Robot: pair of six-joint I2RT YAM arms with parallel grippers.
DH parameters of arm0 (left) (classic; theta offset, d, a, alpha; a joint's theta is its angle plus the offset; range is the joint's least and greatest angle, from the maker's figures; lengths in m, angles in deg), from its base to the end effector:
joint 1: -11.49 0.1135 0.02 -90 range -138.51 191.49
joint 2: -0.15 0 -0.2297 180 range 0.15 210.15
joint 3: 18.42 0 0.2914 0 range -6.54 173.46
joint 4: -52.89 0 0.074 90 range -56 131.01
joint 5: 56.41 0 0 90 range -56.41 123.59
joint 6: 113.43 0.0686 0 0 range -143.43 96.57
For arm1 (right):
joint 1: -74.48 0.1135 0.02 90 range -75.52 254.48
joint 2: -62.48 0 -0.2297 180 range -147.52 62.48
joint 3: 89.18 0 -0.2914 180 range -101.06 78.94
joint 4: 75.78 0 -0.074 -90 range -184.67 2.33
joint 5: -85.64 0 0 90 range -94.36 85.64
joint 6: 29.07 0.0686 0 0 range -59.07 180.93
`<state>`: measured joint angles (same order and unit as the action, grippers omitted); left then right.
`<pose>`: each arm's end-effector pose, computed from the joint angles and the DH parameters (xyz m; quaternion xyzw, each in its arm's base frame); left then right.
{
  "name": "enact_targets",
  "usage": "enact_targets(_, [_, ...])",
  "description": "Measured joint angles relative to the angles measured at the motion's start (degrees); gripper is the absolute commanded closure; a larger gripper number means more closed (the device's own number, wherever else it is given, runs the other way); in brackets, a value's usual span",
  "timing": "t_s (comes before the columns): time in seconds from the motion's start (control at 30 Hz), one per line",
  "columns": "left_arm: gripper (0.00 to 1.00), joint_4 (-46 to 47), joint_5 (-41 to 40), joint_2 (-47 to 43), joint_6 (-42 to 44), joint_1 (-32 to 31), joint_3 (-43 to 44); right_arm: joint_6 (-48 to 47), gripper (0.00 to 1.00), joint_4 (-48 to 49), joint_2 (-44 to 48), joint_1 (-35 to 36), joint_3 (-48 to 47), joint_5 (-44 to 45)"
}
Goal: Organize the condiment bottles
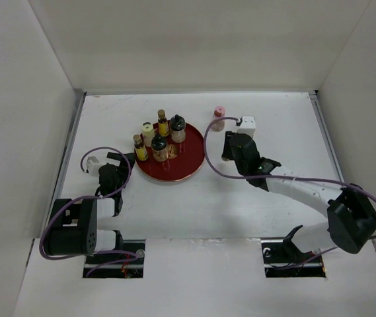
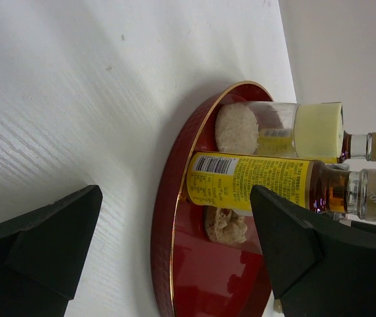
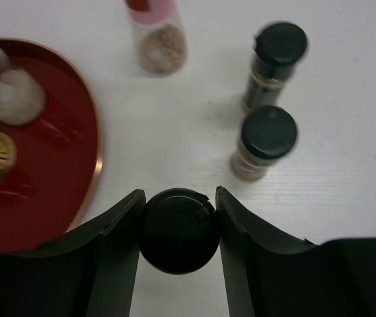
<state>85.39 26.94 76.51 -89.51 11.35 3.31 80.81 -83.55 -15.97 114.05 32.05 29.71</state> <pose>0.2662 0.0073 0.0456 -0.4779 0.6773 -0.2641 0.4931 0.3054 0.2026 0.1801 0.0101 0.8312 0.0287 0.5552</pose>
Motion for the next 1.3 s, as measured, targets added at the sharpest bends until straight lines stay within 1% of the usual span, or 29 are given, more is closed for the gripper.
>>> enact_targets(0.13, [0.0, 0.0, 0.0, 0.0, 0.0, 0.0, 0.0, -0.7, 0.62, 3.5, -3.9, 2.1, -6.8, -1.7])
enact_targets(0.33, [0.0, 0.0, 0.0, 0.0, 0.0, 0.0, 0.0, -2.9, 0.62, 9.4, -16.9, 2.7, -17.9, -5.0])
enact_targets(0.47, [0.0, 0.0, 0.0, 0.0, 0.0, 0.1, 0.0, -4.8, 0.62, 10.0, -25.8, 2.2, -24.9, -7.2])
enact_targets(0.53, [0.0, 0.0, 0.0, 0.0, 0.0, 0.3, 0.0, -5.3, 0.62, 10.0, -28.7, 2.0, -27.3, -8.2])
enact_targets(0.73, [0.0, 0.0, 0.1, -0.1, 0.0, 1.2, 0.0, -5.7, 0.62, 9.8, -34.2, 0.7, -32.5, -10.9])
enact_targets(1.07, [0.0, 0.0, 0.1, -0.1, 0.0, 1.2, 0.0, -6.6, 0.62, 8.0, -38.2, -0.1, -35.4, -11.3])
enact_targets(1.13, [0.0, 0.0, 0.1, -0.1, 0.0, 1.2, 0.0, -6.8, 0.59, 7.9, -38.9, -0.1, -35.8, -11.4])
enact_targets(1.3, [0.0, 0.0, 0.1, -0.1, 0.0, 1.2, 0.0, -6.9, 0.43, 8.0, -40.2, -0.1, -36.3, -11.4])
